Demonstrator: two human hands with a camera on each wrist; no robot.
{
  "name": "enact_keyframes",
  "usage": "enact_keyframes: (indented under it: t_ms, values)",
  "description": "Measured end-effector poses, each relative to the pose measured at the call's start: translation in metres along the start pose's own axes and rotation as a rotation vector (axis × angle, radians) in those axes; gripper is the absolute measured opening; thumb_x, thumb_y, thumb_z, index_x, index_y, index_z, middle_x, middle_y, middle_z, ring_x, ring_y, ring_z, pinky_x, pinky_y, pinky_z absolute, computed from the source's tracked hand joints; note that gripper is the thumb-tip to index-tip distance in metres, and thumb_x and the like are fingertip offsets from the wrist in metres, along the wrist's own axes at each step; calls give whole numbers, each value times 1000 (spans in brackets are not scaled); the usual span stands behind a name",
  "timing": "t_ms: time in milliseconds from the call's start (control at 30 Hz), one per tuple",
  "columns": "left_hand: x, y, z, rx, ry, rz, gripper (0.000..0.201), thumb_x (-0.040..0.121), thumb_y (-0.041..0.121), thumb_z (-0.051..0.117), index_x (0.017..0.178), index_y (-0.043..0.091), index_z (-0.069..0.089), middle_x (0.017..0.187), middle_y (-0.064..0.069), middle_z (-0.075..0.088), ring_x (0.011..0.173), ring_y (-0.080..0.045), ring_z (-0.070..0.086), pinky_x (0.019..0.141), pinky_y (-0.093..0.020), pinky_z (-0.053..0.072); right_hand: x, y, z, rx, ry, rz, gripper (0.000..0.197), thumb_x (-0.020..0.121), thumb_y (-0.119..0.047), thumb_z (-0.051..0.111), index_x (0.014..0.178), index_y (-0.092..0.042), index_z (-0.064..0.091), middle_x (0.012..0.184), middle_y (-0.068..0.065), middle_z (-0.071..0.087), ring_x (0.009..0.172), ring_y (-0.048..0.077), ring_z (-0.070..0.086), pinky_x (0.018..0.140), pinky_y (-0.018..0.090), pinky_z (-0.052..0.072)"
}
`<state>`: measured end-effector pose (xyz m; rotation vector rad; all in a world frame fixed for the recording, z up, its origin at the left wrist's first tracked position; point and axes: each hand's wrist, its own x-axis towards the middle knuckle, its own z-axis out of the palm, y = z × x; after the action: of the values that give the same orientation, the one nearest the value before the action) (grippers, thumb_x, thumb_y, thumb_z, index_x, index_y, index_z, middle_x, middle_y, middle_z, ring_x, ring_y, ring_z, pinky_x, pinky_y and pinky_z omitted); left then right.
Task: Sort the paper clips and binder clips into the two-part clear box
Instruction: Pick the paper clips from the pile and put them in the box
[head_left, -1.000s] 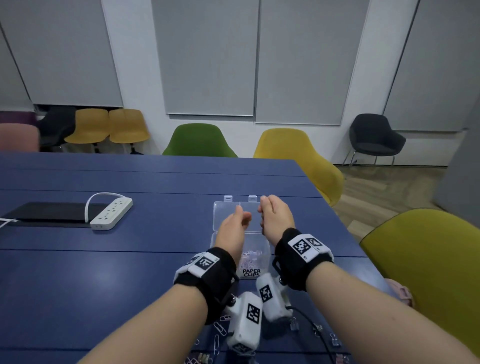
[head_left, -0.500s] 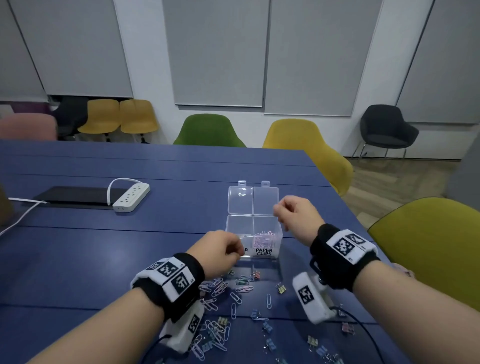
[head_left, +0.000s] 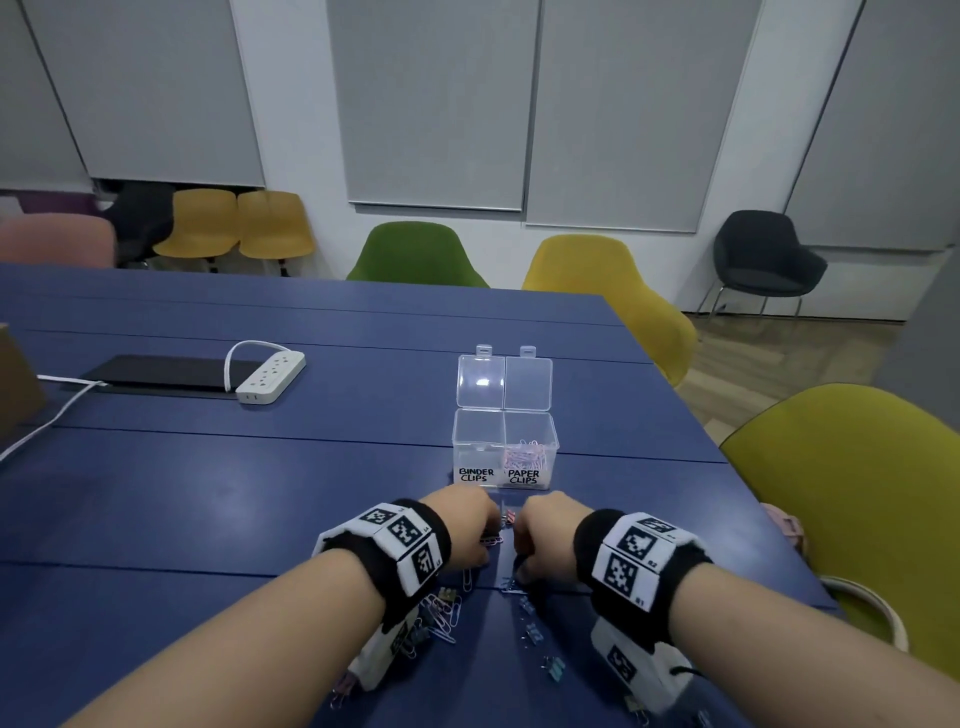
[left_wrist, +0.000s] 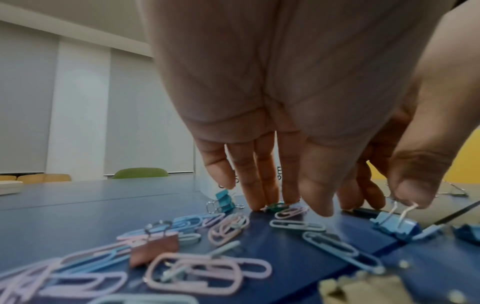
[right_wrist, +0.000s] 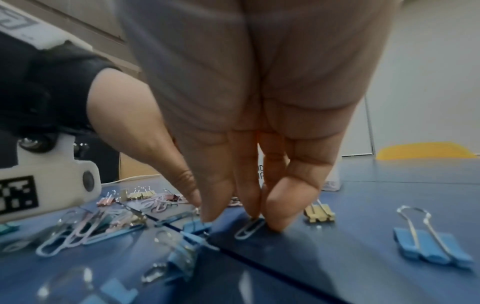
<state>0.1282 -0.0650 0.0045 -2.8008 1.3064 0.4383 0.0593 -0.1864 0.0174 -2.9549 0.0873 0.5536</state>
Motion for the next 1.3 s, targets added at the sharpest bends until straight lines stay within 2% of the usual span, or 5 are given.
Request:
enact_keyframes:
  t_ms: [333, 467, 633, 1033, 1300]
  values:
    - [-1, 21, -8, 119, -17, -124, 25, 88, 9, 57, 111, 6, 67, 114, -12, 67, 106, -29, 63, 86, -33, 50, -3, -20, 2, -86, -27, 96, 29, 74, -23, 78, 75, -10, 52, 75, 5, 53, 70, 23, 53, 68, 28, 44]
    - [2, 27, -11, 109, -48, -172, 27, 91, 6, 52, 115, 1, 64, 121, -15, 64, 112, -30, 60, 90, -34, 48, -2, -23, 4, -64, -14, 115, 47, 77, -16, 76, 117, -5, 55, 115, 12, 63, 103, 30, 63, 74, 31, 46]
    - [3, 29, -8, 81, -38, -213, 29, 91, 2, 50, 117, -1, 63, 123, -17, 62, 113, -31, 60, 93, -34, 47, -2, -22, 9, -95, -19, 116, 40, 86, -10, 62, 124, -6, 53, 124, 16, 60, 106, 32, 62, 85, 35, 50]
    - [-6, 22, 14, 29, -40, -215, 31, 87, 5, 56, 118, 2, 53, 124, -15, 59, 113, -32, 59, 92, -37, 49, -25, 22, 18, 100, 58, 95, 27, 81, -12, 55, 59, -24, 46, 78, -3, 60, 77, 19, 55, 70, 23, 44]
    - [-23, 10, 7, -209, 22, -262, 7, 92, 12, 52, 98, 15, 49, 110, -9, 60, 95, -24, 57, 85, -30, 47, -44, 47, 18, 535, 147, 157, 31, 83, 9, 38, 68, -16, 48, 64, 0, 57, 52, 8, 59, 42, 12, 40]
